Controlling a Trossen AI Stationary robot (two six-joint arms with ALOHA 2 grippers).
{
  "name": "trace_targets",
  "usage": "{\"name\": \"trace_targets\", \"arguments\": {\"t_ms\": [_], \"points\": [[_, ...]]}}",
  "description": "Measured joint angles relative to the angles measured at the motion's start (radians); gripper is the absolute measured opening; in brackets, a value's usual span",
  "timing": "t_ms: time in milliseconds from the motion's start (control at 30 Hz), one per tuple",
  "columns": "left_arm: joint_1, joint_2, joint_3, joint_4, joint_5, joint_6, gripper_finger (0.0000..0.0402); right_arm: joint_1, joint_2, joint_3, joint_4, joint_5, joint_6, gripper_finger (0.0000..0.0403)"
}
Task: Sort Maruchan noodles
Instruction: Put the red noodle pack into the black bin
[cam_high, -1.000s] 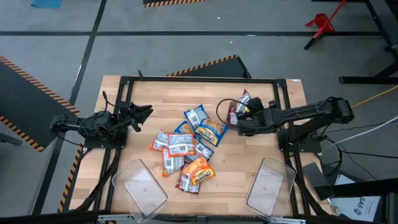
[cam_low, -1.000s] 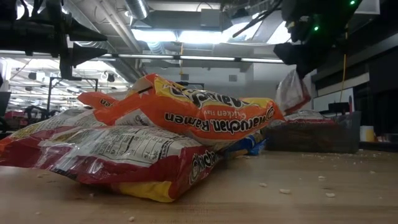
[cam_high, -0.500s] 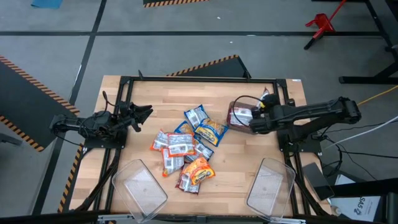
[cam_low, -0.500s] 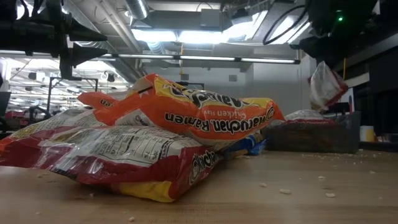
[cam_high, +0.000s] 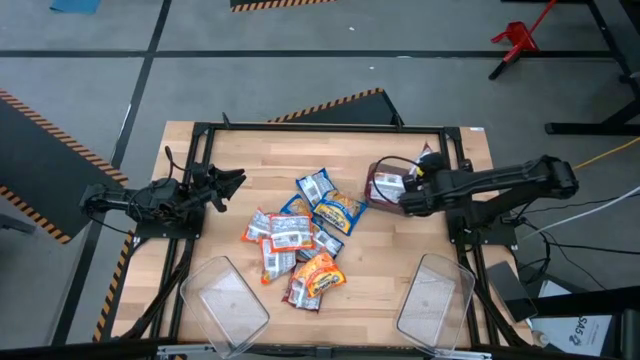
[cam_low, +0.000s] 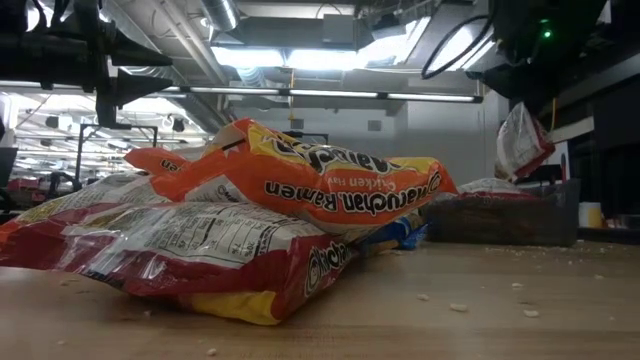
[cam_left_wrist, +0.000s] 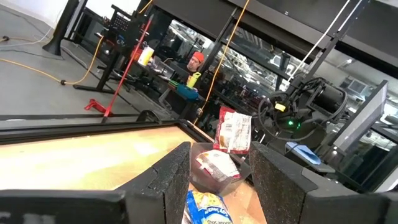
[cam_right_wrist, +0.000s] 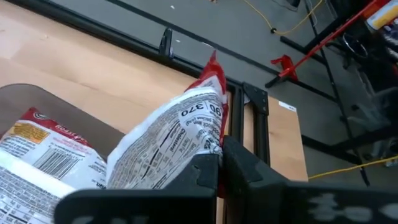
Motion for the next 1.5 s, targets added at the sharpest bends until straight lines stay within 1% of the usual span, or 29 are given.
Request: {"name": "trace_targets", "arguments": {"t_ms": [167,600,800,900,1033,1200,1367,1433,1500], "points": [[0.0,0.0,0.0,0.0,0.0,-0.001,0.0158,0.0,0.056,0.0,0.0,-0.039,0.008,0.0],[0.0,0.0,0.0,0.0,0.0,-0.001,0.0158,0.001,0.273,0.0,0.0,-0.142,-0.006,0.0],[0.0,0.0,0.0,0.0,-0.001,0.0,0.0158,0.016,0.336,-0.001,0.005,-0.141,-0.008,0.0],[0.0,0.0,0.0,0.0,-0.002,0.0,0.0158,0.025,0.352,-0.001,0.009,-0.15,-0.012,0.0],[0.0,0.0,0.0,0.0,-0.004,0.0,0.0158,0.056,0.358,-0.001,0.017,-0.133,-0.016,0.0],[0.0,0.0,0.0,0.0,-0.004,0.0,0.0158,0.091,0.358,-0.001,0.075,-0.121,-0.094,0.0001],[0.0,0.0,0.0,0.0,-0.005,0.0,0.0158,0.092,0.358,-0.001,0.174,-0.164,-0.232,0.0003],[0.0,0.0,0.0,0.0,-0.005,0.0,0.0158,0.092,0.358,-0.001,0.227,-0.174,-0.297,0.0012],[0.0,0.0,0.0,0.0,-0.005,-0.001,0.0158,0.092,0.358,-0.001,0.266,-0.182,-0.351,0.003]]}}
